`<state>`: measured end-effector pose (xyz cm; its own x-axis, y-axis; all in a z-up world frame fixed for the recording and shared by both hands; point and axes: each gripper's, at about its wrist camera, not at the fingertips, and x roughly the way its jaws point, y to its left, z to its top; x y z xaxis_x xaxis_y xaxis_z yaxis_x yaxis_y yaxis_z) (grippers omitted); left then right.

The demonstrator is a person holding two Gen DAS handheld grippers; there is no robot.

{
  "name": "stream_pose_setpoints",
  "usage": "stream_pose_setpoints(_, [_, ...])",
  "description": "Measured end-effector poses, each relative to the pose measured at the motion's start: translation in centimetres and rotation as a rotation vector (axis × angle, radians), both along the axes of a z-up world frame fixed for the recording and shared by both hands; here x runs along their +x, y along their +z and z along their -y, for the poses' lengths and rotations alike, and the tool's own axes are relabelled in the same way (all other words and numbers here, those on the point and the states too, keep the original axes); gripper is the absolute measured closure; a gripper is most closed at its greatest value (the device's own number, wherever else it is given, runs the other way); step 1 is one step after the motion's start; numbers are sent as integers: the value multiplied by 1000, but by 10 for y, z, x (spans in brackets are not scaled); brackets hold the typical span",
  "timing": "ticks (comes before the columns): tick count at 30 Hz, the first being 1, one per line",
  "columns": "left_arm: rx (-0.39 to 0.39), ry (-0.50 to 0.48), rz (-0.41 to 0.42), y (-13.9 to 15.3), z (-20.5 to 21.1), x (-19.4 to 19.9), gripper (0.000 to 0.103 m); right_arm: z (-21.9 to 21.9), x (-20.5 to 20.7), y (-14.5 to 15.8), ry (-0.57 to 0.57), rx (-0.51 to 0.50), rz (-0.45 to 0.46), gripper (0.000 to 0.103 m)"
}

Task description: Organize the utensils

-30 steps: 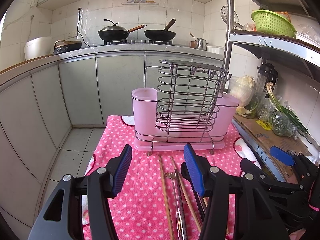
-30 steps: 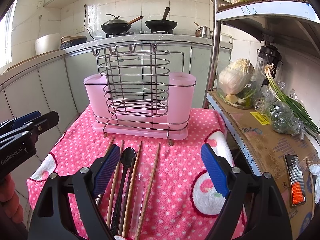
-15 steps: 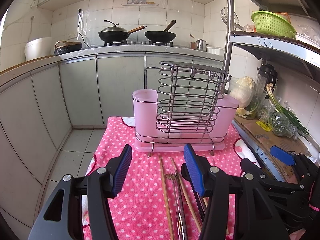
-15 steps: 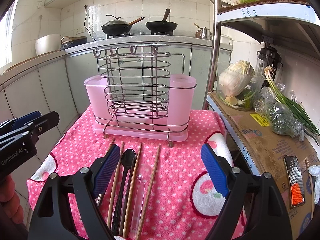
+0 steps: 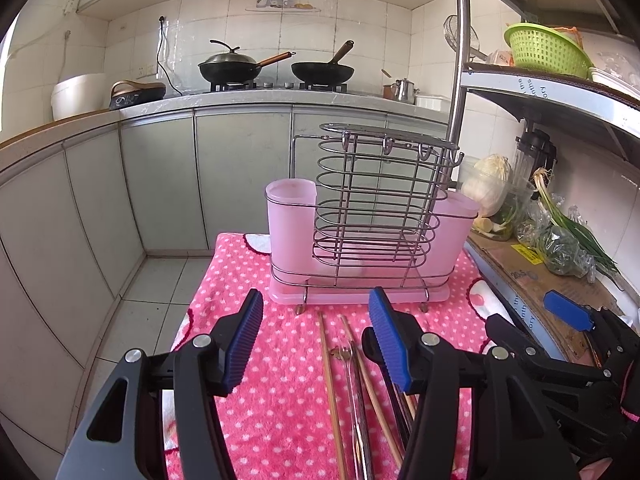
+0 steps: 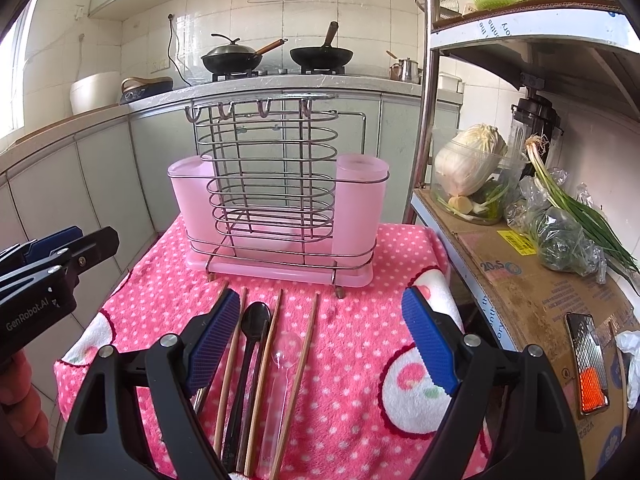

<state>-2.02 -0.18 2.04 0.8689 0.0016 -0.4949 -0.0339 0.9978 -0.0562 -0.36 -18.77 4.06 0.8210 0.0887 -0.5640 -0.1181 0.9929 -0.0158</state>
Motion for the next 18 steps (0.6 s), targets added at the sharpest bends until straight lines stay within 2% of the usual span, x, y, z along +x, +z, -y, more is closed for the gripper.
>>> stream_pose_setpoints(9, [-33,-9,-45,-7,-9,8,43,7,6,-1,-8,26,-32,20])
stream_pose_setpoints(10, [-40,-6,-55,-9,-11,10,43,9,7,-2,-12,31,-40,25])
stream_pose_setpoints(18, [-184,34,-150,-15,-50,29,43,34,28,-14,-31,133,-160,46])
